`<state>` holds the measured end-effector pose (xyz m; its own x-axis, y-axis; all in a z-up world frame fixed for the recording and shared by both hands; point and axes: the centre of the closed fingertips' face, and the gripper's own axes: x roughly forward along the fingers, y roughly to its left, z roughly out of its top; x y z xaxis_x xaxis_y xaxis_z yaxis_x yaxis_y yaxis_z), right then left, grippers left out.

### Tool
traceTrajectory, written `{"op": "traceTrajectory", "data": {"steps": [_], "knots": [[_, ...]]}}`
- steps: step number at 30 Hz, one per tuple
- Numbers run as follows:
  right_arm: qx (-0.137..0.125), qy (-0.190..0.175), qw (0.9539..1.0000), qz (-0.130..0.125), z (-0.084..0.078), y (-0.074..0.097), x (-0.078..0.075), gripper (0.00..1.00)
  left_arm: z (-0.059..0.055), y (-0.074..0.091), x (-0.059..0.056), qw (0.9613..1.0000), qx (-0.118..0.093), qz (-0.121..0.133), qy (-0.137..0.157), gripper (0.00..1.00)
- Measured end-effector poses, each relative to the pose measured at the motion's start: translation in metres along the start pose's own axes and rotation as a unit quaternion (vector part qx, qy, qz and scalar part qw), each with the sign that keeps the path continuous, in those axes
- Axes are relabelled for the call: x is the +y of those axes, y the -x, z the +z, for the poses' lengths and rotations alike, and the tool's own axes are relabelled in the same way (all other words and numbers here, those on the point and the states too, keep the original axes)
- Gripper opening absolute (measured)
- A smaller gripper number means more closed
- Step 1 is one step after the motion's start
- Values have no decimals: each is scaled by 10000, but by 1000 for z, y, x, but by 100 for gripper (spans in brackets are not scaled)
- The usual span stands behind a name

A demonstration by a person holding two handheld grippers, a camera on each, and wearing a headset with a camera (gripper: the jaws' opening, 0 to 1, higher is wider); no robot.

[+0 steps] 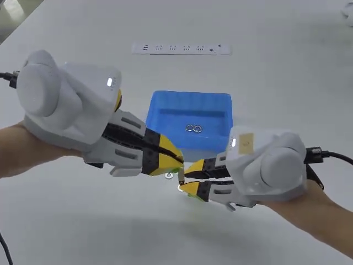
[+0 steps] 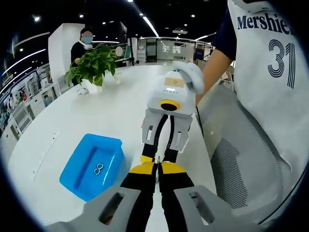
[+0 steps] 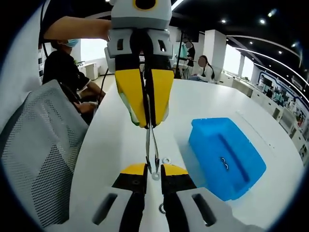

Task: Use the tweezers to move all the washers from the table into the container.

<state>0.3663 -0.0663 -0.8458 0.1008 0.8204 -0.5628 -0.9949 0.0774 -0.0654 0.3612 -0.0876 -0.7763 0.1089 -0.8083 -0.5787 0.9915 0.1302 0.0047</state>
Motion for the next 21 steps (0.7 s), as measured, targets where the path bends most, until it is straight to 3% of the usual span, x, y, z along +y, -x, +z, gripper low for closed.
{"op": "traceTrajectory", "data": {"steps": [10, 21], "knots": [[60, -58, 10000, 36, -6, -3, 2, 12, -7, -4, -1, 9999, -54, 14, 98, 6], [81, -133, 9999, 20, -9, -3, -1, 13, -6, -7, 0, 9999, -108, -22, 115, 6]]}}
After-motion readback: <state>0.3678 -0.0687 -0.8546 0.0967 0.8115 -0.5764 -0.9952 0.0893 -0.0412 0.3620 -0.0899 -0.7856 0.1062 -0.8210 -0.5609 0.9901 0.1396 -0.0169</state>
